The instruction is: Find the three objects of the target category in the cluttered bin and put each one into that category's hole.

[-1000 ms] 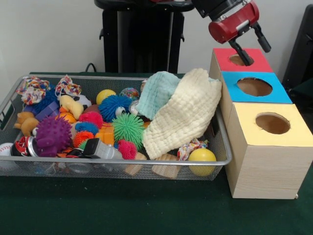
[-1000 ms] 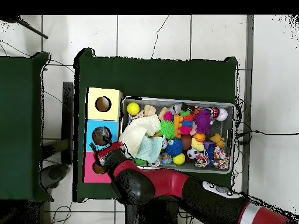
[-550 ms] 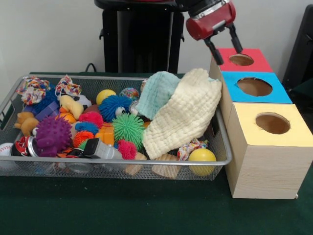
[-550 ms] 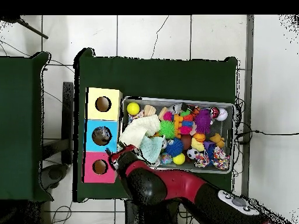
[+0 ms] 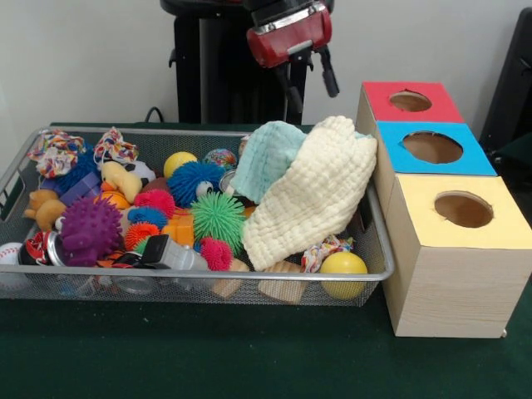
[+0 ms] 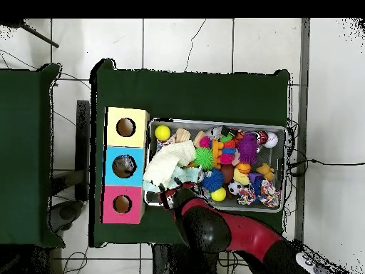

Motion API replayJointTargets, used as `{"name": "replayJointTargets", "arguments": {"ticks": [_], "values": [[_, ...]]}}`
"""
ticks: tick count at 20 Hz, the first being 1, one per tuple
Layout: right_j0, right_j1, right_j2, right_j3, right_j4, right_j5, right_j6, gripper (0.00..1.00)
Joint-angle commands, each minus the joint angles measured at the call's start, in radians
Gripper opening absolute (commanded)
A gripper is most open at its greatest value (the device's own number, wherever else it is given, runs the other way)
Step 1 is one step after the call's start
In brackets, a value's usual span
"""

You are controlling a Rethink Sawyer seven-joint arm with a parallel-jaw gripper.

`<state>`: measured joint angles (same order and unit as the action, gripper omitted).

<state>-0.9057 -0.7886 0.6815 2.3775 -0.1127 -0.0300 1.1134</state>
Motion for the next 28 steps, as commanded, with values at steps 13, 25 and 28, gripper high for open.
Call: {"name": "replayJointTargets", "arguments": {"ticks": [13,25,28], "values": [[0.069,0.081,-0.487,-0.206,-0.143,-0.058,0.111,1.0],[-0.014,0.035,-0.472,-0.293,-0.227,0.065,0.053,1.0],[-0.053,0.033,-0.433,-0.324,-0.245,0.109,0.025,1.0]]}}
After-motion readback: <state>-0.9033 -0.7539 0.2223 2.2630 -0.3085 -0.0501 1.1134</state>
